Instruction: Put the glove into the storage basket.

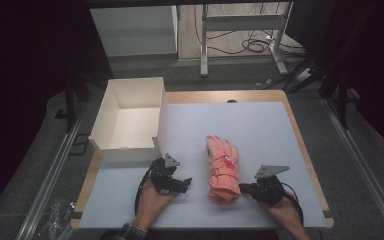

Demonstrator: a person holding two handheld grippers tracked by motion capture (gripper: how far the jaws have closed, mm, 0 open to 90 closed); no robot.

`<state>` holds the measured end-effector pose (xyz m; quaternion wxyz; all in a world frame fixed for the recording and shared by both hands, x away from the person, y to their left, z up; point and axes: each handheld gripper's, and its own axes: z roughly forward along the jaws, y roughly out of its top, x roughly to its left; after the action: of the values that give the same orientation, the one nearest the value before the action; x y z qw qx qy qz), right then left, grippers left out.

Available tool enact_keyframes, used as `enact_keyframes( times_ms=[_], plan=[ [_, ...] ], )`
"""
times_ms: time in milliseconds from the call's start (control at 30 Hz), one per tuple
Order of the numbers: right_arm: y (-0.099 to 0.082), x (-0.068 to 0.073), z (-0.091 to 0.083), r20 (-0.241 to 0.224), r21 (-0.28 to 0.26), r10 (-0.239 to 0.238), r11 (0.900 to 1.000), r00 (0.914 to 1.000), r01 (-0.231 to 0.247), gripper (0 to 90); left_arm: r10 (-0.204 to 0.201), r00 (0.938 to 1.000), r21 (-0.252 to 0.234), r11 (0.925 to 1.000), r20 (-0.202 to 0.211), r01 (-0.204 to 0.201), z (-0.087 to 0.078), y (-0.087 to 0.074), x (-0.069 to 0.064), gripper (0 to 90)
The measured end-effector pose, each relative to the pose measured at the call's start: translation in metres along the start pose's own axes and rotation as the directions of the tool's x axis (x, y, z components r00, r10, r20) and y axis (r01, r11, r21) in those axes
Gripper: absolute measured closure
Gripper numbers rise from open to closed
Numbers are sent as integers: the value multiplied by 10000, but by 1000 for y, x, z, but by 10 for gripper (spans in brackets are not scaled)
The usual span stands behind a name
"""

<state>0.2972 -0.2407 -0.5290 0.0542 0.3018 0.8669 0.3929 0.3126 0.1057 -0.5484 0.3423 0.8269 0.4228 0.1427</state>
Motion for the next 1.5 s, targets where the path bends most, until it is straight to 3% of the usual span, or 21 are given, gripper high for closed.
enact_keyframes(
  times_ms=[133, 200, 333, 633, 1233, 1500],
  plan=[
    [1, 3, 3, -164, -52, -89, 9999, 9998, 88, 874, -112, 9997, -145, 9998, 197, 115, -2, -1, 3, 33],
    [2, 6, 5, -197, -54, -133, 9999, 9997, 132, 874, 162, 9996, -123, 9998, 241, -159, -4, -2, 6, 55],
    [4, 8, 9, -345, -70, -137, 9999, 9993, 135, 872, 247, 9992, 4, 9997, 321, -247, -8, -4, 7, 59],
    [17, 18, 27, -729, -56, -323, 9995, 9968, 319, 850, 636, 9980, 132, 9979, 40, -636, -18, -11, 15, 67],
    [43, 30, 61, -697, -85, -401, 9992, 9968, 396, 869, 385, 9992, 185, 9991, 82, -386, -26, -18, 27, 69],
    [41, 30, 56, -492, -49, -475, 9989, 9977, 473, 858, 389, 9984, 222, 9990, 422, -399, -27, -17, 24, 66]
  ],
)
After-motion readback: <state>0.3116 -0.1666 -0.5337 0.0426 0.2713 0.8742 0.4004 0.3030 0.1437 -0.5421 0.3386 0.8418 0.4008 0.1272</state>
